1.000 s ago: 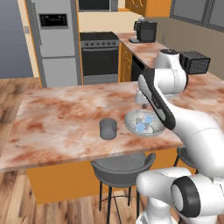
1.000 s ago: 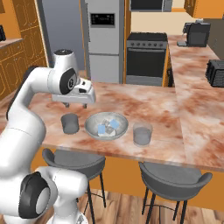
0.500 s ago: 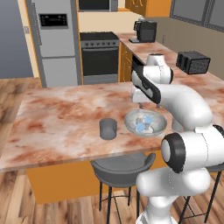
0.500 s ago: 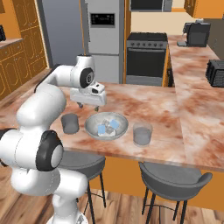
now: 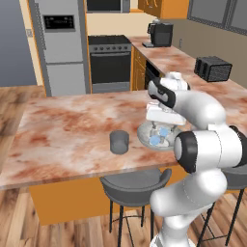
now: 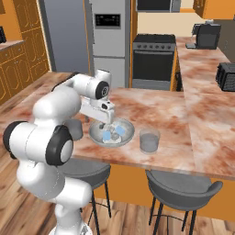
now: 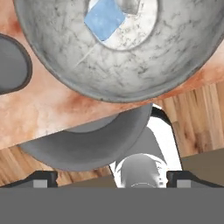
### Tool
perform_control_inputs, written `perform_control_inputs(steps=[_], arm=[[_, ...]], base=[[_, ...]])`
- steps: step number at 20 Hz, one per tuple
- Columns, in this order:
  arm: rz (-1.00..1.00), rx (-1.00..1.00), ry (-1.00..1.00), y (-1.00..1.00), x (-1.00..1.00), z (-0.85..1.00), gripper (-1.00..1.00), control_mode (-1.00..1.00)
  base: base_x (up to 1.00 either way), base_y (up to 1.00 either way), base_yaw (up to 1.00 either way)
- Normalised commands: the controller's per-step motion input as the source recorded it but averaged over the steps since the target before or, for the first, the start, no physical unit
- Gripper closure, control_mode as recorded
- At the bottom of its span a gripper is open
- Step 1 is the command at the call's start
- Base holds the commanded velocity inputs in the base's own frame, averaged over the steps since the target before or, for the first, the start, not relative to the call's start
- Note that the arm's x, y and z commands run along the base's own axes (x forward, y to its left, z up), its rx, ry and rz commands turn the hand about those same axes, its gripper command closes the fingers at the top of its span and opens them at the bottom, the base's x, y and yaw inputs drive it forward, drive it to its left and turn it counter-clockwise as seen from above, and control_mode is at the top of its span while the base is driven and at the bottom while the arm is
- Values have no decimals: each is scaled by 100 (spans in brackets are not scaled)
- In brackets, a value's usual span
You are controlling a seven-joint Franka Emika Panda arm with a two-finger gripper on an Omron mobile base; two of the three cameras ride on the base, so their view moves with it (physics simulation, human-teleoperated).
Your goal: There are four ice cubes in the ice bowl. Place two ice cubes in each glass of water.
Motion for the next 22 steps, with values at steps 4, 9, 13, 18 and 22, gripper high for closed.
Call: perform_control_inputs(steps=[4, 9, 13, 18, 22], arm=[[-10, 2, 0, 0, -14, -65, -100, -100], [0, -2, 0, 0, 20, -29, -100, -100], [0, -3, 0, -6, 46, -35, -100, -100], [0, 0, 0, -18, 56, -23, -100, -100], [0, 0, 0, -9, 23, -20, -100, -100]], base=[[0, 0, 0], [0, 0, 0], [0, 0, 0], [0, 0, 0], [0, 0, 0]])
